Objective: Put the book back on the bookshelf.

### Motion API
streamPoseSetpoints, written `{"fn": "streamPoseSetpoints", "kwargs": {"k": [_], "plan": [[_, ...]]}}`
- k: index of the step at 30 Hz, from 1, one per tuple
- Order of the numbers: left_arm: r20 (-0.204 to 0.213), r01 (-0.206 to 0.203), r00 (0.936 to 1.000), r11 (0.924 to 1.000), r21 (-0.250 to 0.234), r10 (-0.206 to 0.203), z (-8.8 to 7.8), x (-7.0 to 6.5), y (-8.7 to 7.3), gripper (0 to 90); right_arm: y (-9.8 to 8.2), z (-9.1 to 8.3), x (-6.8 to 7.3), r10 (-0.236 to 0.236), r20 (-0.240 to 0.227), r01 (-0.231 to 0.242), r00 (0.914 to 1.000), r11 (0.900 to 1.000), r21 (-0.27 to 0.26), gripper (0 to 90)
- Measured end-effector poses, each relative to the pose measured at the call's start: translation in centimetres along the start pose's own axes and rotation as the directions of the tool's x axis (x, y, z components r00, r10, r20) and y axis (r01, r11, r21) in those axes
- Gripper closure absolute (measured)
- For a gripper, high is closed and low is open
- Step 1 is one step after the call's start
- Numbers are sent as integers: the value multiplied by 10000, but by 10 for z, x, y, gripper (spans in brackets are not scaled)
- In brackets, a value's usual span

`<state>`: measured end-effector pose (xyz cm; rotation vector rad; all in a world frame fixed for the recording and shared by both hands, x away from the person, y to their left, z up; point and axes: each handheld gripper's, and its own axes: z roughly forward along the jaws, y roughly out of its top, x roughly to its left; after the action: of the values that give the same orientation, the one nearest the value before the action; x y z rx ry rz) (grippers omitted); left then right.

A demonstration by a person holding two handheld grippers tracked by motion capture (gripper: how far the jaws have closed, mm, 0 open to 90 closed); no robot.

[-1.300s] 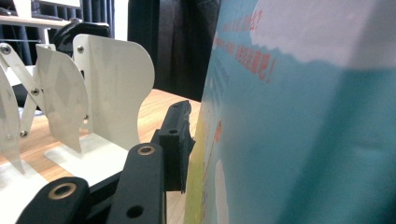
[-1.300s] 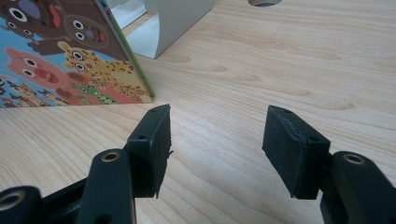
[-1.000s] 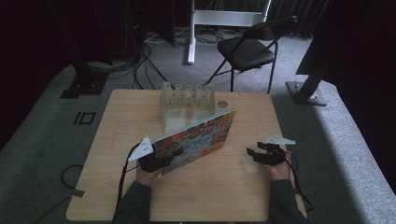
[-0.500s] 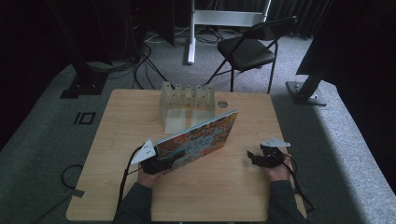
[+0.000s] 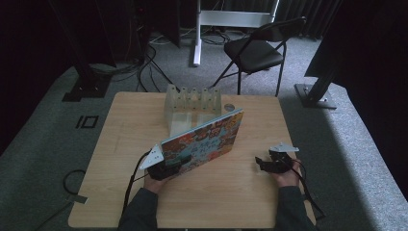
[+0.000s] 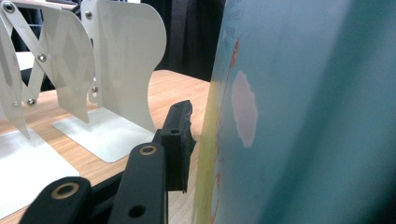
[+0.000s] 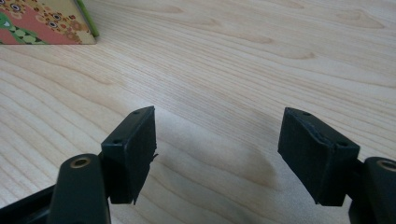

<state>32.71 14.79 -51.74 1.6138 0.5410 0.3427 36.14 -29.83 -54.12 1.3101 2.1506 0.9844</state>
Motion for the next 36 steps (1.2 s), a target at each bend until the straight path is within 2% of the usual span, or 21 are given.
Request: {"fn": "streamPoseSetpoints", "kwargs": {"k": [11,20,28,36], "plan": [[216,-146,9997,9999,83,144,3,-2,-1,752,-2,3,0,-7,-21,7,10000,9999,148,276],[115,-237,9997,9997,115,236,5,-3,-2,699,-4,6,-1,-70,-42,71,10000,9995,308,276],[209,-195,9996,9997,119,193,8,-5,-3,767,-5,7,-2,-27,-101,30,9999,9996,276,276],[208,-307,9993,9994,143,304,8,-7,-3,775,-5,7,-2,-37,-123,40,9999,9998,208,276]]}}
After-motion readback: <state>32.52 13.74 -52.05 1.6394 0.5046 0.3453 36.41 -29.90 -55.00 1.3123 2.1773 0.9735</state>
